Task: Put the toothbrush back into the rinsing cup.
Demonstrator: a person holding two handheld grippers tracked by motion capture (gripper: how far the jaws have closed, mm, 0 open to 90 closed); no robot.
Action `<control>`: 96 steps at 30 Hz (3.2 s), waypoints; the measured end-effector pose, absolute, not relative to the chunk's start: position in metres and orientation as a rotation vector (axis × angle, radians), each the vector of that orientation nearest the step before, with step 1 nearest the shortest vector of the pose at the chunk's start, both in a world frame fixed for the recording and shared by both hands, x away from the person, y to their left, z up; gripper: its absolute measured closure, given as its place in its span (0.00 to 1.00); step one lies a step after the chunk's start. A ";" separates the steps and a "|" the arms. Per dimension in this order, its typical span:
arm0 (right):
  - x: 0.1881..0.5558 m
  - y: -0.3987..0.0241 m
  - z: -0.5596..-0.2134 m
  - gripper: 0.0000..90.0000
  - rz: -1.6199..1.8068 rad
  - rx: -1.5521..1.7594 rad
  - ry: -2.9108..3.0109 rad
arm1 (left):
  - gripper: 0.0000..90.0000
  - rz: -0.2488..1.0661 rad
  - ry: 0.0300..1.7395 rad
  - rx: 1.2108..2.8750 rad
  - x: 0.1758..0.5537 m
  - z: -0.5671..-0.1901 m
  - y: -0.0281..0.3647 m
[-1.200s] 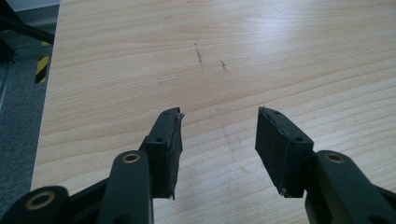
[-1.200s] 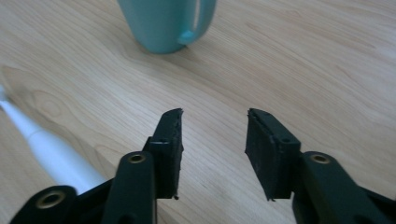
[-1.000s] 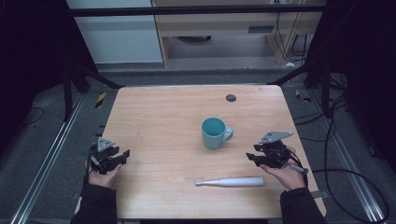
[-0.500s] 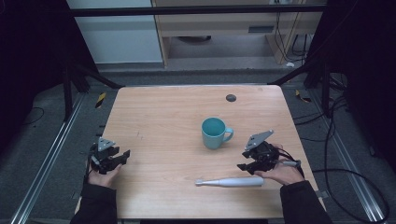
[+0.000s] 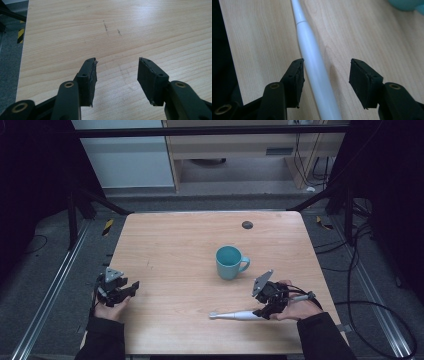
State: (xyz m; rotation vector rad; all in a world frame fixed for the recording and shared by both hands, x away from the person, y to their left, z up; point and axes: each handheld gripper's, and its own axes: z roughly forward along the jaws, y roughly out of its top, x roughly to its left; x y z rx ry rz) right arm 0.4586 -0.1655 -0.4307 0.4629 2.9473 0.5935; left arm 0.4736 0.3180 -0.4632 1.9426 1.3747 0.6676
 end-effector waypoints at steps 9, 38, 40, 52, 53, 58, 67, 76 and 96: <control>0.459 -0.155 -0.445 0.51 0.472 0.372 3.022 | 0.54 0.665 1.376 1.950 0.474 -0.464 0.318; 0.463 -0.139 -0.467 0.74 0.292 0.442 3.060 | 0.55 0.658 1.376 1.964 0.475 -0.465 0.317; 0.463 -0.140 -0.466 0.74 0.302 0.463 3.059 | 0.55 0.659 1.376 1.963 0.475 -0.465 0.317; 0.459 -0.150 -0.448 0.74 0.542 0.537 2.990 | 0.56 0.659 1.378 1.964 0.475 -0.465 0.316; 0.459 -0.151 -0.445 0.74 0.564 0.546 2.982 | 0.56 0.658 1.377 1.966 0.475 -0.465 0.316; 0.462 -0.157 -0.434 0.74 0.732 0.589 2.886 | 0.56 0.658 1.377 1.968 0.476 -0.466 0.316; 0.468 -0.165 -0.416 0.74 0.951 0.662 2.725 | 0.56 0.657 1.379 1.967 0.475 -0.466 0.316; 0.476 -0.178 -0.404 0.74 1.176 0.818 2.501 | 0.56 0.655 1.379 1.968 0.476 -0.467 0.316; 0.494 -0.181 -0.390 0.74 1.391 1.023 2.163 | 0.56 0.660 1.378 1.965 0.476 -0.467 0.315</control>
